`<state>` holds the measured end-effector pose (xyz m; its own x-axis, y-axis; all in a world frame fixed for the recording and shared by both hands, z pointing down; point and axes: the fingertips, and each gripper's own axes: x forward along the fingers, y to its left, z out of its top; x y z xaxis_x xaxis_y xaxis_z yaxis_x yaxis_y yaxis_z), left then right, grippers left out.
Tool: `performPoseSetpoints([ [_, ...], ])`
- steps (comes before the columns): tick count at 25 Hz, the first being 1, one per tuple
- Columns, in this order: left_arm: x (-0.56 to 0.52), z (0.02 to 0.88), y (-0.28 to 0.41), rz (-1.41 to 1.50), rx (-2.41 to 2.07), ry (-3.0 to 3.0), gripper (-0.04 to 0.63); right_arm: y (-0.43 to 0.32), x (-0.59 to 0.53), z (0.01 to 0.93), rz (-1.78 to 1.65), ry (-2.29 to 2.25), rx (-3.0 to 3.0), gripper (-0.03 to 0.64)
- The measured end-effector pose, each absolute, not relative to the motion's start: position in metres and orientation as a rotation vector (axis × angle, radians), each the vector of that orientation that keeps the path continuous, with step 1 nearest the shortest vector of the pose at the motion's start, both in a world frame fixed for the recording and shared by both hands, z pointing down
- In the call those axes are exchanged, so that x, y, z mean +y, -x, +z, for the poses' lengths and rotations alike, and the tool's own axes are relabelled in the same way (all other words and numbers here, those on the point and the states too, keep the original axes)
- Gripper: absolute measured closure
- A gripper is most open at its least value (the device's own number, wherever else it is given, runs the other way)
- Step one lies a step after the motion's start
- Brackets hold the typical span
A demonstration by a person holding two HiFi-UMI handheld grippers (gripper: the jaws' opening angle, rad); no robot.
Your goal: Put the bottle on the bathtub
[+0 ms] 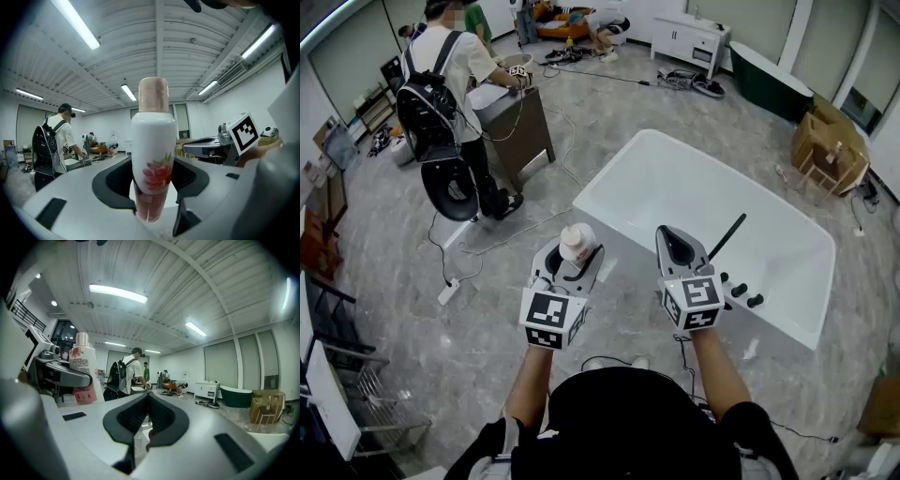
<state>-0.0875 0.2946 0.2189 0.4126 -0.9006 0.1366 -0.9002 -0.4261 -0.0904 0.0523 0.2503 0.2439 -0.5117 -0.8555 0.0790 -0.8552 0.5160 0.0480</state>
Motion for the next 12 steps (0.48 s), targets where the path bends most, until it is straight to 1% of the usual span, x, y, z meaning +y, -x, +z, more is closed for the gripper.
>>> performPoseSetpoints([
  [7, 0.295, 0.217, 0.089, -0.244, 1.683, 2.639, 0.356, -0.051, 0.251, 0.245, -0.003, -1.498, -2.655, 0.594],
  [12, 0.296, 0.219, 0.076, -0.243, 1.688, 2.642, 0.356, -0.066, 0.253, 0.248, 0.046, -1.500, -2.674, 0.592],
])
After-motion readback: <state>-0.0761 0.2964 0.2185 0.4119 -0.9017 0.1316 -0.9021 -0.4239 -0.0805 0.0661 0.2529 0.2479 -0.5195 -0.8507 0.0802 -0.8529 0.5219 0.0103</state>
